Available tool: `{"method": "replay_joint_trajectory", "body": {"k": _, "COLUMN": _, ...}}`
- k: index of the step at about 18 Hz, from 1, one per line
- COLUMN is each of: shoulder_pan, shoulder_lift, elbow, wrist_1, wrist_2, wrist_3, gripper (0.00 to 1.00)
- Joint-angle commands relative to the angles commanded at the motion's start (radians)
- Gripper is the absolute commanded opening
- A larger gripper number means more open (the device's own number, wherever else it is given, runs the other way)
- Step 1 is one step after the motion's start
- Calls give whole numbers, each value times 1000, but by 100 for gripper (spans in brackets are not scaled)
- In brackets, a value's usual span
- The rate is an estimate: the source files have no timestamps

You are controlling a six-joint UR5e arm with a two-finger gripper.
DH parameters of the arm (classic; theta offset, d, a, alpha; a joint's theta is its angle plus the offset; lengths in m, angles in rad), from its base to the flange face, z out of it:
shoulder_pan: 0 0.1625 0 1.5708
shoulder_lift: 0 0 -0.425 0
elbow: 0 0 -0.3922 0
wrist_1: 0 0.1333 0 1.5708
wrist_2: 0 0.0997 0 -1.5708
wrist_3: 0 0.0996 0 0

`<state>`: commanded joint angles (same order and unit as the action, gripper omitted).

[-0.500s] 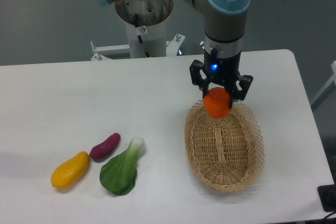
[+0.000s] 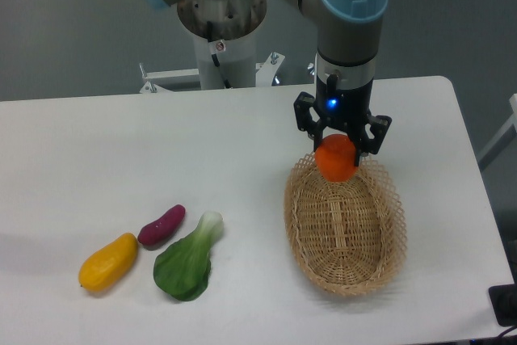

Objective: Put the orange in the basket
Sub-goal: 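Lower the held orange down into the wicker basket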

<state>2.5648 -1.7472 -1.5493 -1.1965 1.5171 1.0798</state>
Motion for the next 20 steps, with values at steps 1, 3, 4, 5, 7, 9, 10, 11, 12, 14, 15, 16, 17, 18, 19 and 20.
{"method": "replay_joint_trajectory", "body": {"k": 1, "shoulder_pan": 5, "shoulder_lift": -2, "elbow": 0, "wrist_1": 2, "wrist_2": 3, "wrist_3": 12, "gripper": 49}}
{"method": "replay_joint_trajectory", "body": {"k": 3, "shoulder_pan": 17, "shoulder_lift": -3, "elbow": -3, "wrist_1": 5, "wrist_2": 3, "wrist_3": 15, "gripper": 49}}
{"method": "replay_joint_trajectory", "body": {"k": 4, "shoulder_pan": 18, "shoulder_lift": -8, "elbow": -5, "wrist_1": 9, "wrist_2": 3, "wrist_3": 19, "gripper": 49}}
{"method": "replay_joint_trajectory", "body": {"k": 5, "shoulder_pan": 20, "shoulder_lift": -12, "elbow": -5, "wrist_1": 15, "wrist_2": 5, "wrist_3": 23, "gripper": 49}}
{"method": "replay_joint_trajectory", "body": {"k": 7, "shoulder_pan": 25, "shoulder_lift": -32, "elbow": -5, "wrist_1": 31, "wrist_2": 3, "wrist_3": 23, "gripper": 49}}
{"method": "replay_joint_trajectory", "body": {"k": 9, "shoulder_pan": 31, "shoulder_lift": -60, "elbow": -9, "wrist_1": 101, "wrist_2": 3, "wrist_3": 14, "gripper": 49}}
{"method": "replay_joint_trajectory", "body": {"k": 10, "shoulder_pan": 32, "shoulder_lift": -69, "elbow": -15, "wrist_1": 133, "wrist_2": 3, "wrist_3": 6, "gripper": 49}}
{"method": "replay_joint_trajectory", "body": {"k": 11, "shoulder_pan": 32, "shoulder_lift": -83, "elbow": -23, "wrist_1": 165, "wrist_2": 2, "wrist_3": -6, "gripper": 49}}
{"method": "replay_joint_trajectory", "body": {"k": 12, "shoulder_pan": 32, "shoulder_lift": -100, "elbow": -28, "wrist_1": 191, "wrist_2": 2, "wrist_3": -29, "gripper": 49}}
{"method": "replay_joint_trajectory", "body": {"k": 14, "shoulder_pan": 37, "shoulder_lift": -161, "elbow": -28, "wrist_1": 267, "wrist_2": 2, "wrist_3": -105, "gripper": 48}}
{"method": "replay_joint_trajectory", "body": {"k": 15, "shoulder_pan": 38, "shoulder_lift": -181, "elbow": -28, "wrist_1": 302, "wrist_2": 2, "wrist_3": -135, "gripper": 48}}
{"method": "replay_joint_trajectory", "body": {"k": 16, "shoulder_pan": 38, "shoulder_lift": -202, "elbow": -29, "wrist_1": 336, "wrist_2": 2, "wrist_3": -174, "gripper": 48}}
{"method": "replay_joint_trajectory", "body": {"k": 17, "shoulder_pan": 38, "shoulder_lift": -224, "elbow": -28, "wrist_1": 357, "wrist_2": 0, "wrist_3": -211, "gripper": 48}}
{"method": "replay_joint_trajectory", "body": {"k": 18, "shoulder_pan": 37, "shoulder_lift": -238, "elbow": -29, "wrist_1": 374, "wrist_2": 0, "wrist_3": -222, "gripper": 48}}
{"method": "replay_joint_trajectory", "body": {"k": 19, "shoulder_pan": 37, "shoulder_lift": -251, "elbow": -31, "wrist_1": 393, "wrist_2": 2, "wrist_3": -227, "gripper": 48}}
{"method": "replay_joint_trajectory", "body": {"k": 20, "shoulder_pan": 35, "shoulder_lift": -268, "elbow": -31, "wrist_1": 402, "wrist_2": 2, "wrist_3": -236, "gripper": 48}}
